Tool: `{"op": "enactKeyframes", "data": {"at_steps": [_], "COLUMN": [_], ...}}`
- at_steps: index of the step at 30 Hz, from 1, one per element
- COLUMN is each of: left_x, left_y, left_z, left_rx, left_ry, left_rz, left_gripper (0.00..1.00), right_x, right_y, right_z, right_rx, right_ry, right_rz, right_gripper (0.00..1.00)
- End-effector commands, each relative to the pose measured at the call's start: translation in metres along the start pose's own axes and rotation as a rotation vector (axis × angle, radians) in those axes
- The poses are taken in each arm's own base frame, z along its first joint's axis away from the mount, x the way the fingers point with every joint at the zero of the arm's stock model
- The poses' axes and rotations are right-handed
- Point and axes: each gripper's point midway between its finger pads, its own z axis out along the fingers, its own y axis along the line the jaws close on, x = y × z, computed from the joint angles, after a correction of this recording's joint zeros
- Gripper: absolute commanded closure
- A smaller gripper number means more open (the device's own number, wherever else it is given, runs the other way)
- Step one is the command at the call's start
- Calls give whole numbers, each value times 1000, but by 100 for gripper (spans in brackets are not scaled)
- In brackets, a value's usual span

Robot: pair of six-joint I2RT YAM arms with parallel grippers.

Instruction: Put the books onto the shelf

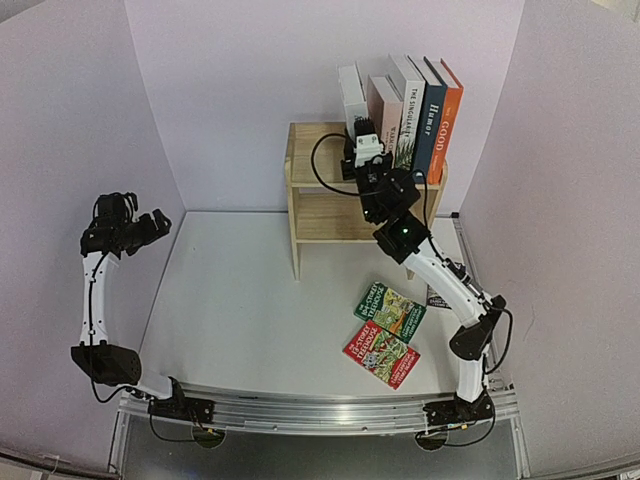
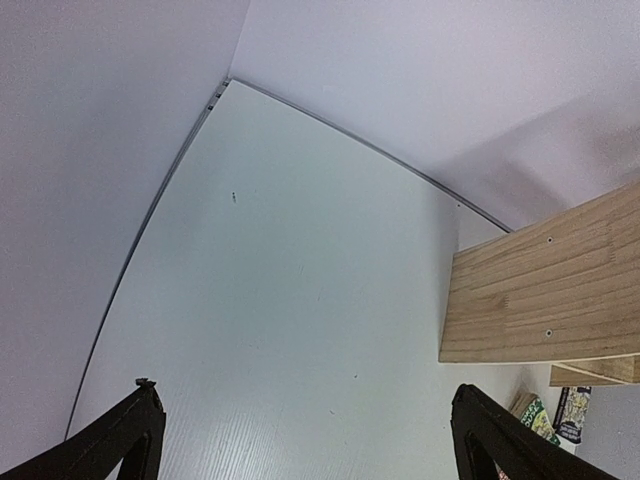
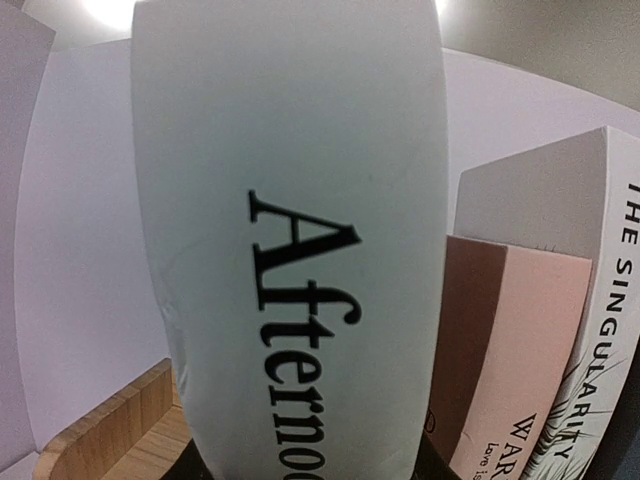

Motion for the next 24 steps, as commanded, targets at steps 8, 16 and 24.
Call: {"op": "enactKeyframes", "data": {"at_steps": [8, 16, 24], "left_x": [1, 9, 12], "left_y": [-2, -3, -8], "left_z": [-6, -5, -1], "left_rx": [13, 27, 57], "left_ry": [-16, 15, 37], "left_rz": [-5, -9, -19], "left_gripper": [0, 0, 0], "right_x": [30, 42, 34], "right_y": [-12, -17, -25], "right_z": [21, 26, 22], "right_rx": [130, 151, 154], "right_ry": [-27, -11, -16], "right_rz": [25, 29, 30], "right_gripper": [98, 89, 55]}}
